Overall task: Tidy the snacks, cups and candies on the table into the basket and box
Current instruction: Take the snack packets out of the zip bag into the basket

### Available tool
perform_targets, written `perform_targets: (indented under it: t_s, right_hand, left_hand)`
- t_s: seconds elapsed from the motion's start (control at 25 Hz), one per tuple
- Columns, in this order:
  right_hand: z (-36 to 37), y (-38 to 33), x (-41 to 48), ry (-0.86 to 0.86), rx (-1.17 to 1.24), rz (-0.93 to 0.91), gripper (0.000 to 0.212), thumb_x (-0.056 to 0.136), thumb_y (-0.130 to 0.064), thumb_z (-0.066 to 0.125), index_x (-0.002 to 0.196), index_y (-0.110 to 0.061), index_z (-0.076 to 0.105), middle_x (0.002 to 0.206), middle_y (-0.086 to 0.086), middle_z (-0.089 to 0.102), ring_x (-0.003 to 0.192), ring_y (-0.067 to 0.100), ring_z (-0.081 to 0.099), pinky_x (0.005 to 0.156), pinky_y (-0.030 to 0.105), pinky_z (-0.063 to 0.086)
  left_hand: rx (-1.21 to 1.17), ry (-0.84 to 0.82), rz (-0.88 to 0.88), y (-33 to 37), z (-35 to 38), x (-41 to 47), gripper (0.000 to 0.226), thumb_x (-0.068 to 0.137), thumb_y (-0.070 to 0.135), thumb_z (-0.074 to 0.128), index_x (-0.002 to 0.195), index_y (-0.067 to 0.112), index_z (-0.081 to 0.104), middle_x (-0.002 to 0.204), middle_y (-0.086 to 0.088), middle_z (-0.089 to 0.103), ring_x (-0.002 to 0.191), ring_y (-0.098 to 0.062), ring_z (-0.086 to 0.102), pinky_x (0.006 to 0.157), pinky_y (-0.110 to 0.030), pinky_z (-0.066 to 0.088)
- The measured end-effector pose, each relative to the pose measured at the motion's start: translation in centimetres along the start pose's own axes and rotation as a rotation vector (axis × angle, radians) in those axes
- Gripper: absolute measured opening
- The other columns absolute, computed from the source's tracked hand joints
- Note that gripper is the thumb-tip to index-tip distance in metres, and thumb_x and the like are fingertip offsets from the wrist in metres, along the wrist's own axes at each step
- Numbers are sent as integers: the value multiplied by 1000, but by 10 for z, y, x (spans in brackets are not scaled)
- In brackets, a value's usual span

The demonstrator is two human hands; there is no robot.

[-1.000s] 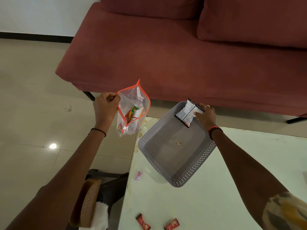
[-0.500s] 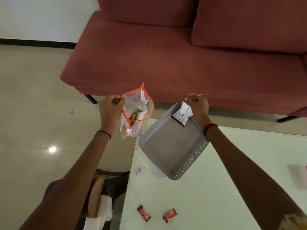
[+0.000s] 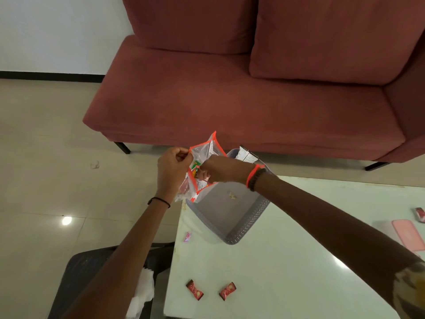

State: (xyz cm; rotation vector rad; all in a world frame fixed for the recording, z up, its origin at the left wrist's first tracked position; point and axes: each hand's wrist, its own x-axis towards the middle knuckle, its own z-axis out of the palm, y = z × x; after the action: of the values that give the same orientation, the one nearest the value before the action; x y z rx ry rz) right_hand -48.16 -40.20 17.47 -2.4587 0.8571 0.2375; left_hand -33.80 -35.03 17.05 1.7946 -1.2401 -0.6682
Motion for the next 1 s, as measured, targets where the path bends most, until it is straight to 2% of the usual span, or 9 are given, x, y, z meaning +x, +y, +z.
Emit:
perform_targets:
  t_s: [0.12, 0.2, 0.36, 0.52, 0.68, 0.8, 0.88, 0.96, 1.0]
  right_hand:
    - [19, -3, 1, -119, -235, 32, 32, 91, -1, 50, 122, -3, 59, 120, 18, 63, 111, 34, 60, 87, 35, 46]
    - [31, -3, -5, -126, -314, 19, 34, 95, -5, 46, 127, -8, 56, 125, 15, 61, 114, 34, 59, 89, 38, 47]
    - [61, -1, -9, -132, -434, 52, 37, 101, -29, 39, 127, -8, 56, 127, 13, 61, 119, 32, 57, 92, 40, 46]
    - [84, 11, -20, -162, -484, 42, 41, 103, -32, 32, 130, -11, 54, 133, 10, 57, 120, 32, 54, 98, 40, 43]
    - [92, 19, -31, -139, -510, 6, 42, 101, -36, 33, 123, -10, 59, 122, 10, 64, 112, 31, 59, 96, 41, 43]
    - [80, 16, -34, -75, -403, 151, 36, 101, -23, 38, 133, -12, 50, 118, 13, 64, 108, 34, 62, 88, 41, 50]
    - [64, 11, -37, 31, -276, 239, 41, 96, -15, 45, 137, -10, 41, 114, 18, 64, 102, 37, 64, 78, 41, 50]
    - [40, 7, -45, 120, -61, 294, 40, 89, -15, 55, 128, -10, 46, 111, 21, 64, 97, 38, 64, 69, 35, 46]
    - [26, 6, -52, 163, 74, 297, 40, 87, -15, 59, 125, -9, 50, 110, 21, 64, 97, 37, 64, 69, 32, 43]
  left_hand:
    - [24, 12, 27, 9, 1, -7, 14, 83, 19, 64, 87, 6, 70, 77, -6, 70, 66, -14, 62, 64, -25, 51]
    - [35, 11, 39, 15, 3, -13, 14, 83, 20, 65, 86, 7, 70, 75, -2, 68, 66, -12, 61, 63, -19, 47]
    - [34, -27, 51, 21, 13, -28, 11, 82, 18, 66, 83, 7, 69, 75, -2, 67, 66, -14, 61, 64, -22, 48]
    - [23, -49, 49, 19, 20, -34, 12, 82, 19, 65, 85, 8, 70, 77, -4, 69, 68, -15, 63, 65, -23, 52]
    - [57, -75, 57, 14, 28, -39, 11, 83, 18, 65, 86, 9, 70, 80, -4, 70, 70, -15, 64, 67, -25, 54]
    - [52, -70, 47, 12, 31, -38, 13, 83, 20, 65, 85, 9, 70, 80, -4, 70, 68, -15, 64, 63, -16, 48]
    - [53, -59, 40, 12, 29, -34, 14, 84, 22, 65, 84, 9, 69, 78, -3, 71, 66, -13, 63, 59, -12, 45]
    - [61, -42, 32, 14, 26, -26, 14, 84, 22, 65, 84, 9, 70, 78, -4, 71, 65, -12, 62, 58, -14, 47]
    - [51, -36, 18, 15, 24, -22, 14, 84, 22, 65, 83, 8, 70, 76, -5, 70, 64, -14, 62, 60, -21, 52]
